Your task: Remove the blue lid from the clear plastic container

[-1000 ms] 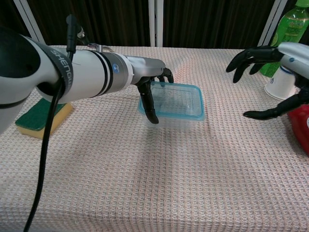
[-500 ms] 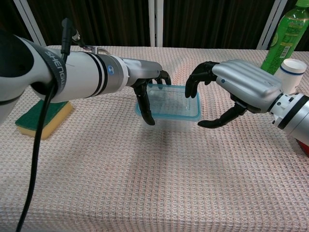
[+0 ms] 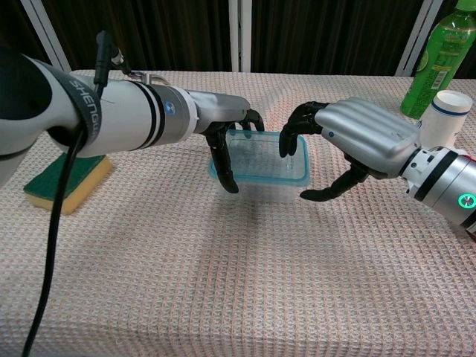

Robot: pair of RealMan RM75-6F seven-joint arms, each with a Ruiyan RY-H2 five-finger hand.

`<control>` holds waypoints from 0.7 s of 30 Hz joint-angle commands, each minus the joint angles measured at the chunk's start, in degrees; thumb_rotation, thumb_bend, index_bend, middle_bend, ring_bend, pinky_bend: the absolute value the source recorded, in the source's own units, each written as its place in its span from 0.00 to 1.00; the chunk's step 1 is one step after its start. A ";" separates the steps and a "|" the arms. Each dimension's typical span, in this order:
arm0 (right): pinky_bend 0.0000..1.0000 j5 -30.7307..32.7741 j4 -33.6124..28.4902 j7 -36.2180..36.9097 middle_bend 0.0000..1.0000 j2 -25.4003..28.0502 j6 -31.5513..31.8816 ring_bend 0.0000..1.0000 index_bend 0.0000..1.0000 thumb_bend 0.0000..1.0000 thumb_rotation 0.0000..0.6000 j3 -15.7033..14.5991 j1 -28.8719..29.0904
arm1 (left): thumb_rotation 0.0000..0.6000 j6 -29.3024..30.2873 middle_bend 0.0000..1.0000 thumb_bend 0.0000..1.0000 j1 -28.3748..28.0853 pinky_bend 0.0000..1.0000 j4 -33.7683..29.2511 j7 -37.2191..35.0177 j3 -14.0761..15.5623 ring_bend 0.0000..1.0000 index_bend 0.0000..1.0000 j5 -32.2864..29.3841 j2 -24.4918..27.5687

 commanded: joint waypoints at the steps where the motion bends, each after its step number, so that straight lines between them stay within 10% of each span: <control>1: 0.31 0.27 0.02 -0.51 0.39 0.16 -0.06 0.19 0.42 0.08 1.00 -0.13 0.13 | 1.00 -0.16 0.34 0.03 -0.01 0.25 0.15 -0.17 0.12 0.25 0.27 0.07 0.01; 21: 0.31 1.58 -0.48 0.95 0.39 0.41 1.31 0.19 0.42 0.08 1.00 0.15 1.39 | 1.00 0.07 0.35 0.03 0.02 0.24 2.16 -1.15 1.06 0.25 0.27 1.38 -1.29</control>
